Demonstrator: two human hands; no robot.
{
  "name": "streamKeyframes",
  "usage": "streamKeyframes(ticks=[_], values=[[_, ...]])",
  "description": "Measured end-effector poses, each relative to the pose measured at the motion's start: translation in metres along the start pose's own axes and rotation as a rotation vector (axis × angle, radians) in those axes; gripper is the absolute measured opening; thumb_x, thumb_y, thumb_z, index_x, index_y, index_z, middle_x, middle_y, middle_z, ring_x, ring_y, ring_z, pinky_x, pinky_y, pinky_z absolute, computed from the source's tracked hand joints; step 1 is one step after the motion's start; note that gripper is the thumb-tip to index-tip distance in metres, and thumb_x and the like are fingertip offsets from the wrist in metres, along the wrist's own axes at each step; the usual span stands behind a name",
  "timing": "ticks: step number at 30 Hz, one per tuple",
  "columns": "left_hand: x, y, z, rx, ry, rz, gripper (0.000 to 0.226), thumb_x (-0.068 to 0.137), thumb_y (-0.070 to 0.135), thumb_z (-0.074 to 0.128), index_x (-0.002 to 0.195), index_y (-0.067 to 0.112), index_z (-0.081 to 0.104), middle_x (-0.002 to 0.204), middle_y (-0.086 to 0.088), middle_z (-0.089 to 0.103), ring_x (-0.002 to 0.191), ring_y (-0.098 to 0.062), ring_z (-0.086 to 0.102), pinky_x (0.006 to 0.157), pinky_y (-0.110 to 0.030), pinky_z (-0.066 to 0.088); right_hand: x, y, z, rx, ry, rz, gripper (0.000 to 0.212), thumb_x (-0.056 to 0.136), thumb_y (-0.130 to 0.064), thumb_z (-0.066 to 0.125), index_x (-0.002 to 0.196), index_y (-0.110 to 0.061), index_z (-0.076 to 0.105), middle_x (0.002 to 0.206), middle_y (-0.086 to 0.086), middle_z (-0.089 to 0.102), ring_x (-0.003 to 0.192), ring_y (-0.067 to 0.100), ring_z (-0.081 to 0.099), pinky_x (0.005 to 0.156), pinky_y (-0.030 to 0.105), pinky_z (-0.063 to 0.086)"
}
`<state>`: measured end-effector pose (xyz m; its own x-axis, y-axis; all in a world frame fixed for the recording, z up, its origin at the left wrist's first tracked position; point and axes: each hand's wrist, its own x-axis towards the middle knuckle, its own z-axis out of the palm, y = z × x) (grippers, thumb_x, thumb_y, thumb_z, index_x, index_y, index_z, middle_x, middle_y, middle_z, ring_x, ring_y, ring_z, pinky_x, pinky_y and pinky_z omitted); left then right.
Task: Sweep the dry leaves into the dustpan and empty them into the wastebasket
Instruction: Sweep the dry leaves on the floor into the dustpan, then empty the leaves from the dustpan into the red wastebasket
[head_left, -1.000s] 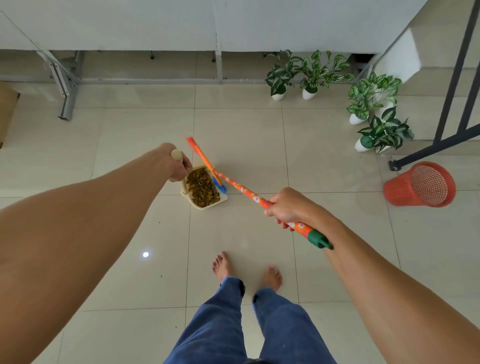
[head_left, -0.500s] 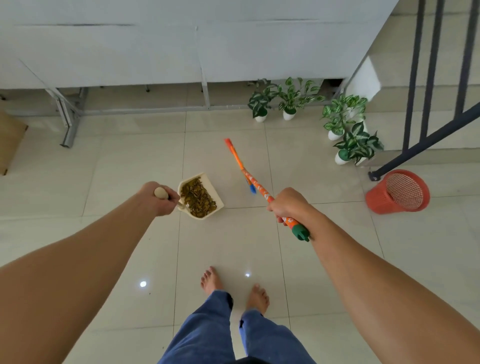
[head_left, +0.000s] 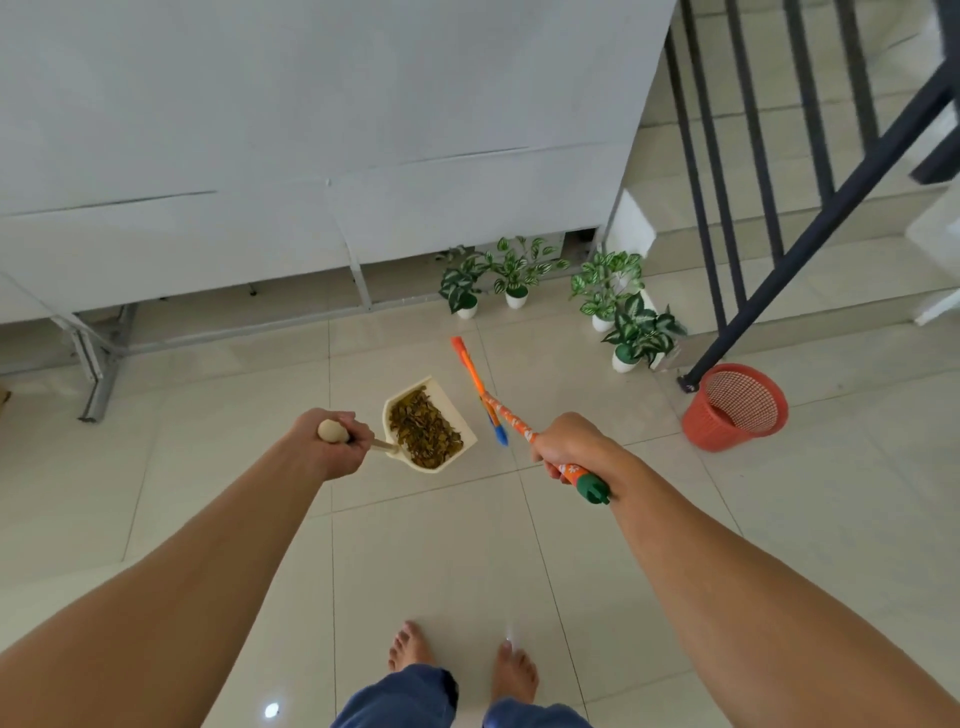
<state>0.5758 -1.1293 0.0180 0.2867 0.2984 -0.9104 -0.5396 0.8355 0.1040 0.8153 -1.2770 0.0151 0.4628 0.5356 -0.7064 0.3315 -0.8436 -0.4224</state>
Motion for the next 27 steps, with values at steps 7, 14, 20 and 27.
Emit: streamKeyframes(ticks=[7, 14, 20, 27], values=[[-0.018, 0.007, 0.016, 0.082, -0.014, 0.023, 0.018, 0.095, -0.004, 0.041, 0.080, 0.007, 0.042, 0.045, -0.004, 0.035, 0.052, -0.004, 0.030, 0.031, -0.013, 0.033, -0.015, -0.004, -0.004, 0.053, 0.038, 0.004, 0.012, 0.082, -0.011, 0.060, 0.085, -0.001, 0.067, 0.061, 0.006, 0.067, 0.054, 0.018, 0.061, 0.062, 0.031, 0.054], [-0.024, 0.031, 0.019, 0.187, -0.007, -0.010, 0.011, 0.093, -0.005, 0.045, 0.087, 0.004, 0.046, 0.067, -0.004, 0.039, 0.051, -0.006, 0.035, 0.031, -0.013, 0.035, -0.033, -0.019, 0.018, 0.117, 0.099, 0.063, 0.014, 0.084, -0.011, 0.059, 0.093, -0.002, 0.065, 0.062, 0.006, 0.066, 0.049, 0.015, 0.058, 0.052, 0.026, 0.050], [-0.033, 0.062, 0.013, 0.301, -0.025, -0.007, 0.012, 0.093, -0.006, 0.044, 0.091, 0.005, 0.047, 0.073, -0.005, 0.041, 0.052, -0.004, 0.036, 0.031, -0.013, 0.036, -0.049, -0.021, 0.045, 0.187, 0.153, 0.119, 0.016, 0.080, -0.008, 0.058, 0.090, 0.000, 0.067, 0.060, 0.007, 0.066, 0.050, 0.018, 0.059, 0.053, 0.027, 0.051], [-0.033, 0.074, 0.024, 0.535, -0.067, -0.042, 0.014, 0.094, -0.004, 0.044, 0.086, 0.007, 0.042, 0.065, -0.002, 0.036, 0.051, -0.003, 0.034, 0.031, -0.014, 0.034, -0.081, -0.004, 0.063, 0.273, 0.214, 0.181, 0.013, 0.081, -0.008, 0.056, 0.085, 0.000, 0.066, 0.058, 0.008, 0.066, 0.048, 0.018, 0.057, 0.052, 0.026, 0.049]])
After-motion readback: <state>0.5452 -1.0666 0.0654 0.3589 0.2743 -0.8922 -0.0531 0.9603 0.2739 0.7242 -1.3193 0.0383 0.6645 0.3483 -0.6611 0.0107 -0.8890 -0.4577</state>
